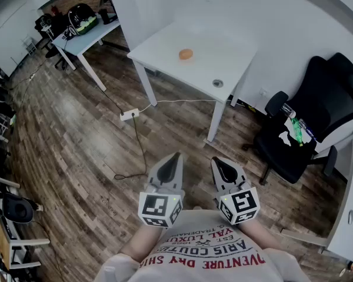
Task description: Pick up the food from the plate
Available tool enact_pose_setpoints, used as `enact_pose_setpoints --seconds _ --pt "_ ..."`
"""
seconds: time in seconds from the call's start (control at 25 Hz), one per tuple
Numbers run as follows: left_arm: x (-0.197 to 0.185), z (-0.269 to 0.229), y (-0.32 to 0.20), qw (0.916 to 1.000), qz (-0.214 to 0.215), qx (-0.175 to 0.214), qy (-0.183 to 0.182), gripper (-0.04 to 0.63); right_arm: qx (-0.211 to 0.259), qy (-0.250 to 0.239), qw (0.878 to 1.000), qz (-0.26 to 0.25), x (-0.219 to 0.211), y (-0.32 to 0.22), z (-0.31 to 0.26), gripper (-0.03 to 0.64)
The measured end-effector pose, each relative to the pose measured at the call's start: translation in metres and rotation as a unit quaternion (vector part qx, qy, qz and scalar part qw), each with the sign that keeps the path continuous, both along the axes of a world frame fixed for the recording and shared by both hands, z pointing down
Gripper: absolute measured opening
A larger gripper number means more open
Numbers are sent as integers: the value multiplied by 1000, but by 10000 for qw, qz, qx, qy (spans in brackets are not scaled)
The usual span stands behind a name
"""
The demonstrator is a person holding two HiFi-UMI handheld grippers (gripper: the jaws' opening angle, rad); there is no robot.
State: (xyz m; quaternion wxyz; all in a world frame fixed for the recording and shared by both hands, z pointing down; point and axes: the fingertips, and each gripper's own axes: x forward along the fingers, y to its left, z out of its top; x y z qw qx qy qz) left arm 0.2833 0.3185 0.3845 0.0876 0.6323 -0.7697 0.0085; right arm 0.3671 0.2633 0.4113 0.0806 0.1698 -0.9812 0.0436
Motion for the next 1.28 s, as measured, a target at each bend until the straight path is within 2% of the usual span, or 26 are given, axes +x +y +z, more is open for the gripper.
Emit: enact_pose_setpoints --seconds 0.52,0.76,1.0,1.28 --pt "-10 8 -6 9999 41 -88 65 8 -150 -25 9998 138 -6 -8 5 11" --pt "-27 13 -7 9997 98 -158 158 8 -323 178 9990 267 -20 -12 17 11" --pt "-73 12 -12 9992 242 -199 251 8 -389 260 9980 429 -62 -14 19 11" --pt "-158 4 -19 9986 426 -189 260 8 -448 292 9961 703 -139 -21 17 11"
